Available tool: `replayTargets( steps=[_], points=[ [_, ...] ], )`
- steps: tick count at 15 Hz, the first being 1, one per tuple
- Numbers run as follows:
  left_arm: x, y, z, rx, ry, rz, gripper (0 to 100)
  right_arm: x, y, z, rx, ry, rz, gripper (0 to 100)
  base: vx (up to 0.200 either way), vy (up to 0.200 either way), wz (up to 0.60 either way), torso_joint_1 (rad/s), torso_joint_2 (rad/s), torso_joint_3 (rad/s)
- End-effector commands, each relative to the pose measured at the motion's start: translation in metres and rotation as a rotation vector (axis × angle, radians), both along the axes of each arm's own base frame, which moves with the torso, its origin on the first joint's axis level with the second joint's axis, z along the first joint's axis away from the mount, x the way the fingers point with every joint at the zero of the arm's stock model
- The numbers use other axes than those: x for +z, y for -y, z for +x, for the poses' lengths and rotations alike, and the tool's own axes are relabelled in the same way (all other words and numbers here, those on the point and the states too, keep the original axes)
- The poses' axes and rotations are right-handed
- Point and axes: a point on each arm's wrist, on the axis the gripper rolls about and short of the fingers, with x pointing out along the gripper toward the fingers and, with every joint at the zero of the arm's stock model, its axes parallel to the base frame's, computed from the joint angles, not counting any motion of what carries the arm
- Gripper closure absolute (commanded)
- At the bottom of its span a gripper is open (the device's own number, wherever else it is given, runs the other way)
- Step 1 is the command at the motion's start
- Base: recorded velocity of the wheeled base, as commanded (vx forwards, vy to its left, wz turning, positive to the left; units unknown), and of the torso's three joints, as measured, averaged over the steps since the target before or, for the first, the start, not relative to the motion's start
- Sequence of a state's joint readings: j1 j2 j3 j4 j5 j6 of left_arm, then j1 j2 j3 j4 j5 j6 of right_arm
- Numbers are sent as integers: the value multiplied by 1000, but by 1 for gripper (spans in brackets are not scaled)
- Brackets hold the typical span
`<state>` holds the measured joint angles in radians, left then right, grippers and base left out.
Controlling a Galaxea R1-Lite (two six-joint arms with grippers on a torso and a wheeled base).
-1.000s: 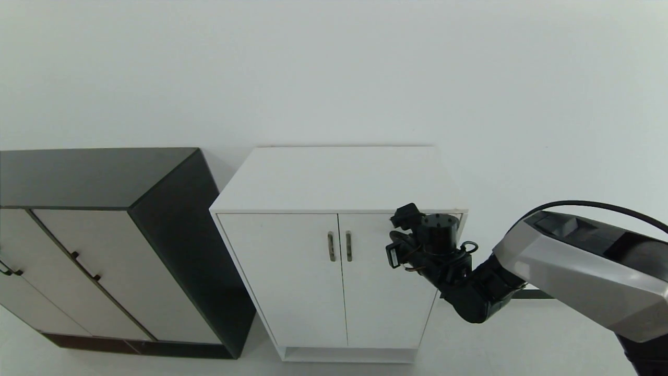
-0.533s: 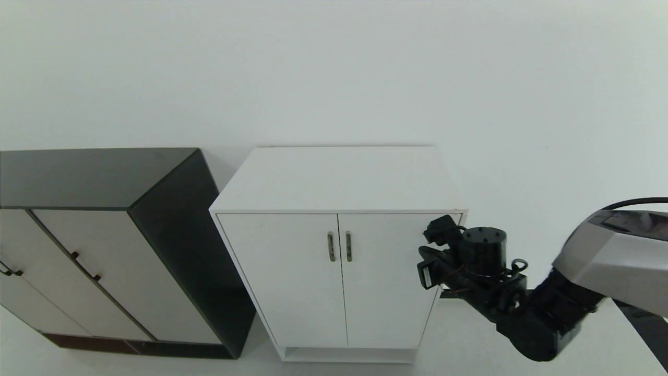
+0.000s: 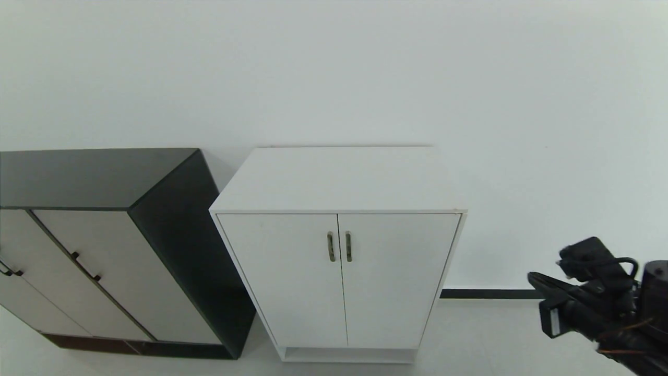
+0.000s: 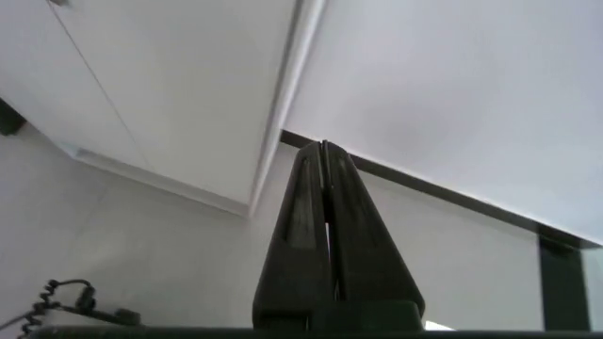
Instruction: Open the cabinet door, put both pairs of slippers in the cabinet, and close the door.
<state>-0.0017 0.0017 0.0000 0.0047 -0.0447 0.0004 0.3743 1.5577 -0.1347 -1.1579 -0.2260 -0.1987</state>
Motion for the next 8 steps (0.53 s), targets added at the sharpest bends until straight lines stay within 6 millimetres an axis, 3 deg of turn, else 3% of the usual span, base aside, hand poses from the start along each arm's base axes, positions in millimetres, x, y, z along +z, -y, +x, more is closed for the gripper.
replayTargets(
  steps=[1,6,8],
  points=[
    [0,0,0,0,0,0,100,10,33,-60,-47,46,0,100,0,0,0,0,0,0],
    [0,0,0,0,0,-2,100,6,53,-121,-74,-26,51,100,0,0,0,0,0,0],
    [0,0,0,0,0,-2,100,-7,59,-143,-56,-94,87,100,0,0,0,0,0,0]
  ],
)
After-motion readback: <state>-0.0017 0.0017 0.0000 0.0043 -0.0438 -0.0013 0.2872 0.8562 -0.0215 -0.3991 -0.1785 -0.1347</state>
